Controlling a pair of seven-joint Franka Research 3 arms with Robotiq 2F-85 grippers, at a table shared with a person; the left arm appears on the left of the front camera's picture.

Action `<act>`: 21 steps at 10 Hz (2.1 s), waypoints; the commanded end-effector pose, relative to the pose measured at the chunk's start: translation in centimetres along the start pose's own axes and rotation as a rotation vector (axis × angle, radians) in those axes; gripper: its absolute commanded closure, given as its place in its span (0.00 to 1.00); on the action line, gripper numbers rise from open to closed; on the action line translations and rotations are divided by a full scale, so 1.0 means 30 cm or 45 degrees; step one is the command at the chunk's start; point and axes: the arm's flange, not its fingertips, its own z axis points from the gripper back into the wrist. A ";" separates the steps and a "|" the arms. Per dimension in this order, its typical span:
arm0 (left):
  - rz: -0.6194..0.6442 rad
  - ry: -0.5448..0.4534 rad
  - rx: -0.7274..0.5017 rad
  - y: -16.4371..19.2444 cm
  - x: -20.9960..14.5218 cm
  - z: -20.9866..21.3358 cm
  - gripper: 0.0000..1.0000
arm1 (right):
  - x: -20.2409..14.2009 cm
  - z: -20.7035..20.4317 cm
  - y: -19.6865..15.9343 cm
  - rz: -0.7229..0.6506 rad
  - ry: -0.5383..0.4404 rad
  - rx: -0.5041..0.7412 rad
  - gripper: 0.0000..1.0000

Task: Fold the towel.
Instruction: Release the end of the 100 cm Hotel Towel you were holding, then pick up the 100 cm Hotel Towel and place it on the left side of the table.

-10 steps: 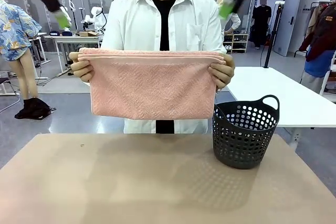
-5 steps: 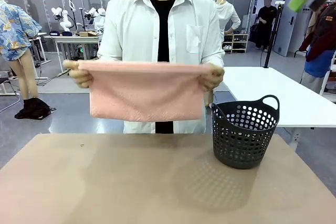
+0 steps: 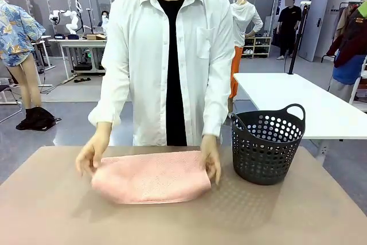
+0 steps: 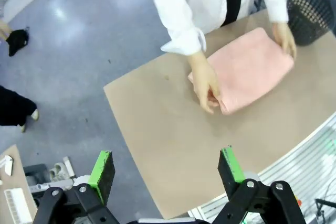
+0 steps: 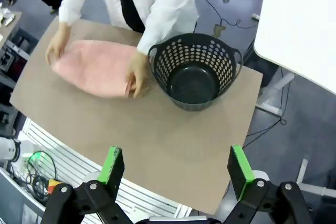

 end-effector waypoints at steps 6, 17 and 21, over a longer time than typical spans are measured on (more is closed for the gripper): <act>0.036 -0.024 0.014 0.014 -0.028 0.017 0.00 | -0.017 0.000 -0.010 -0.021 -0.011 -0.002 0.00; 0.036 -0.024 0.014 0.014 -0.028 0.017 0.00 | -0.017 0.000 -0.010 -0.021 -0.011 -0.002 0.00; 0.036 -0.024 0.014 0.014 -0.028 0.017 0.00 | -0.017 0.000 -0.010 -0.021 -0.011 -0.002 0.00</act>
